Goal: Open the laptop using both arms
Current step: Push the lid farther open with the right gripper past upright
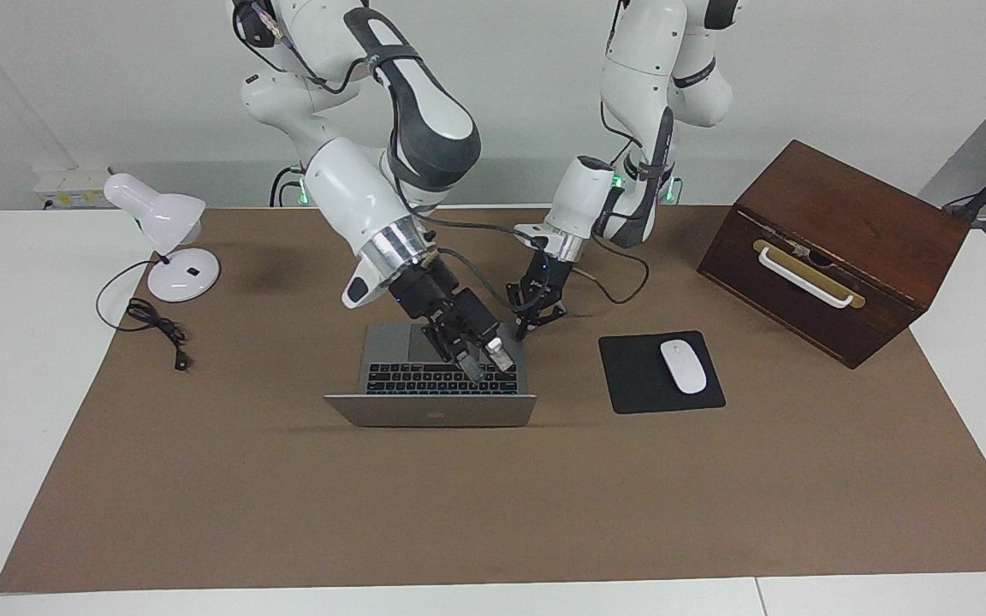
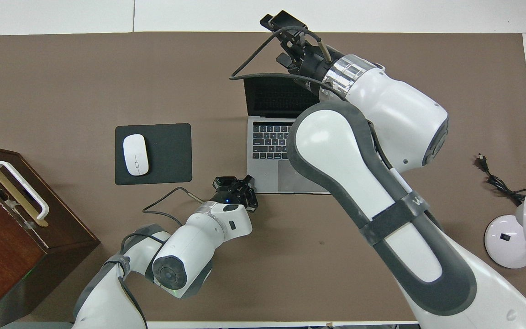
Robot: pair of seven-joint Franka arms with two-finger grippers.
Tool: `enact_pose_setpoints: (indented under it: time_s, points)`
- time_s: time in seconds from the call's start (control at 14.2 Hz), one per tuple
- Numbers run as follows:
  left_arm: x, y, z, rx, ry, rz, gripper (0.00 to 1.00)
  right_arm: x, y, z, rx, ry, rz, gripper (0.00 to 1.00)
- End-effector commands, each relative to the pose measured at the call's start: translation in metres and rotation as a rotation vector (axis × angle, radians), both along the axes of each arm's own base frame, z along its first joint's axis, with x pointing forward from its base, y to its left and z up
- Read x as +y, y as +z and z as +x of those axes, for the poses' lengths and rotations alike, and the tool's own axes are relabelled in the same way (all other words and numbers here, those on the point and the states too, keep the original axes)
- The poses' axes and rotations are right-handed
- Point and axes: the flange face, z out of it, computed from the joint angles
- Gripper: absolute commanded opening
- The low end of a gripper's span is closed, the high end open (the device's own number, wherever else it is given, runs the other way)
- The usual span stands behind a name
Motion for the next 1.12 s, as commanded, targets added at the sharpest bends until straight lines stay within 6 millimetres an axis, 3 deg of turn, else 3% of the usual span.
enact_pose_setpoints:
  time_s: [0.0, 0.14, 0.28, 0.49, 0.91, 1.05]
  points:
    - [0.003, -0.002, 0.008, -0.007, 0.043, -0.013, 0.00, 0.008, 0.012, 0.018, 0.021, -0.003, 0.041, 1.00]
    - [0.003, 0.004, 0.009, -0.011, 0.051, -0.026, 0.00, 0.001, 0.007, 0.027, 0.003, 0.044, -0.063, 1.00]
    - [0.005, 0.013, 0.011, -0.012, 0.071, -0.040, 0.00, -0.017, 0.019, 0.049, -0.032, 0.153, -0.269, 1.00]
    - [0.008, 0.027, 0.014, 0.014, 0.104, -0.049, 0.00, -0.033, 0.035, 0.068, -0.014, 0.204, -0.297, 1.00]
    - [0.030, 0.062, 0.027, 0.106, 0.143, -0.016, 0.00, -0.065, 0.041, 0.077, -0.026, 0.308, -0.474, 1.00]
    - [0.043, 0.075, 0.034, 0.137, 0.163, -0.006, 0.00, -0.092, 0.045, 0.077, 0.010, 0.361, -0.535, 1.00]
